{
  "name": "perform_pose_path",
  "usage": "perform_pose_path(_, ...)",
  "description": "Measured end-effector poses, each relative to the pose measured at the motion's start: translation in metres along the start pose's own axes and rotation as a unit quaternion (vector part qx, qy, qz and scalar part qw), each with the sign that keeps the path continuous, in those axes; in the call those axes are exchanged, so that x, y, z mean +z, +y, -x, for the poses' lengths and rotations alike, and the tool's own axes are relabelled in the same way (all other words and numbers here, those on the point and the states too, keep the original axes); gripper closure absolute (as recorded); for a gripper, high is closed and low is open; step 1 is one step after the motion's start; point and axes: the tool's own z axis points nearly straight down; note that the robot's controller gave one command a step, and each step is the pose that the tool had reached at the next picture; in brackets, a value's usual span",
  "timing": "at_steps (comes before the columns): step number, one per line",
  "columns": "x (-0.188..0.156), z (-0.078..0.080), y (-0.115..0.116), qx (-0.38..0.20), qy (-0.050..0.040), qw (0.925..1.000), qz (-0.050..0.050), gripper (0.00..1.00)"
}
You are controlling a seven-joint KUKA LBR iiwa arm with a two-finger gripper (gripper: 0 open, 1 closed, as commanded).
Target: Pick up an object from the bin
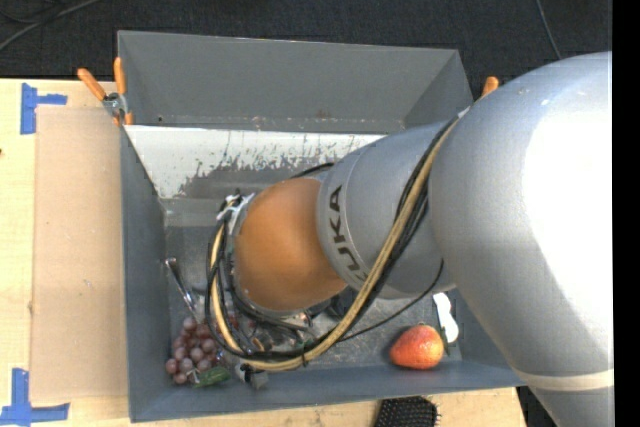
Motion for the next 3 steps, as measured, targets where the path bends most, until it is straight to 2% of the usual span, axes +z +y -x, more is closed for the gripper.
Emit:
perform_pose_path(1, 0.005, 0.037, -0.016, 0.007, 0.0102, 0.9999, 0.003, 1.00)
perform_pose_path(2, 0.005, 0.037, -0.016, 0.007, 0.0103, 0.9999, 0.003, 1.00)
perform_pose_path(3, 0.005, 0.028, 0.005, -0.043, 0.0108, 0.9990, 0.002, 1.00)
